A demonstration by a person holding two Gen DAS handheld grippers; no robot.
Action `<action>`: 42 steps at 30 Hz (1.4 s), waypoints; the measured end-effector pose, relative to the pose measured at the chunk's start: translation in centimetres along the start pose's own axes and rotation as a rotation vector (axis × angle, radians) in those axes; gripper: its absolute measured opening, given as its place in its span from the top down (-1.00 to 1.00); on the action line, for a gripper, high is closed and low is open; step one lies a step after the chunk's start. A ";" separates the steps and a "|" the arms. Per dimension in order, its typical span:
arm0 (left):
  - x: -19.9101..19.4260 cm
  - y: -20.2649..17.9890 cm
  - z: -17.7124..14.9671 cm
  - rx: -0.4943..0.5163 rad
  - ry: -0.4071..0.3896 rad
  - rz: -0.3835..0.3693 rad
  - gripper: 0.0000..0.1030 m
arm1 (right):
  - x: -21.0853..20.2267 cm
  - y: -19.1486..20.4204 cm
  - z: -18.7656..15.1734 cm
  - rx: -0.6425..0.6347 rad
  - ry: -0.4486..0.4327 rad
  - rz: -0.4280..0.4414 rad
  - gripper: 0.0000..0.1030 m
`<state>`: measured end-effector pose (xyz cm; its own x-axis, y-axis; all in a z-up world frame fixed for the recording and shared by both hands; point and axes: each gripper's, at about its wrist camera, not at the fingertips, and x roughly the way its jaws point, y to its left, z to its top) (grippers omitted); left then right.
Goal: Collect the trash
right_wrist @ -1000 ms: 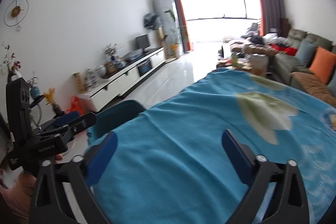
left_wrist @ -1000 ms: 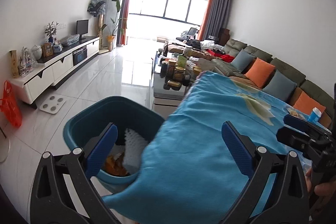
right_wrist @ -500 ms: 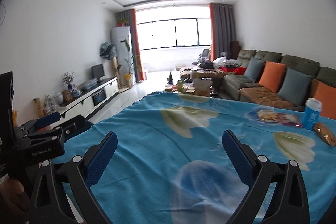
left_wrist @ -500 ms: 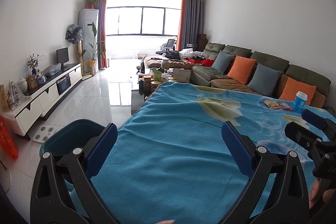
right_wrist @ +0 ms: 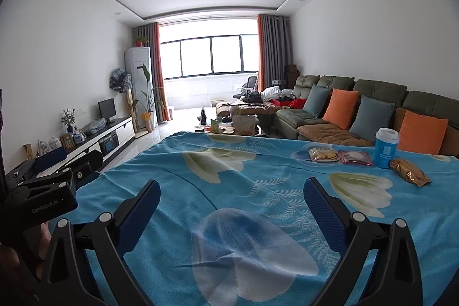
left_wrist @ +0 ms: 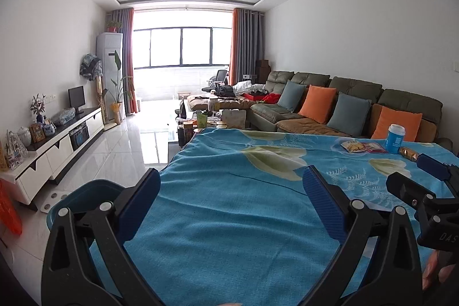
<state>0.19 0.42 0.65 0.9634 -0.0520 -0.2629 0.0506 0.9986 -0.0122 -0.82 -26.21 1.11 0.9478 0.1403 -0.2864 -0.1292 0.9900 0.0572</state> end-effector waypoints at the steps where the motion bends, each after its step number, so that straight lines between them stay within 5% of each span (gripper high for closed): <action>1: -0.1 -0.1 0.0 0.002 -0.004 -0.003 -0.89 | -0.1 0.0 0.0 -0.001 -0.003 -0.007 -0.88; 42: -2.0 -1.3 -0.4 0.022 -0.054 -0.018 -0.89 | -2.9 -1.5 -0.1 0.020 -0.069 -0.090 -0.88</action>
<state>-1.92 -0.80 0.83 0.9751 -0.0709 -0.2101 0.0737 0.9973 0.0053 -3.46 -28.07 1.72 0.9731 0.0491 -0.2249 -0.0378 0.9978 0.0539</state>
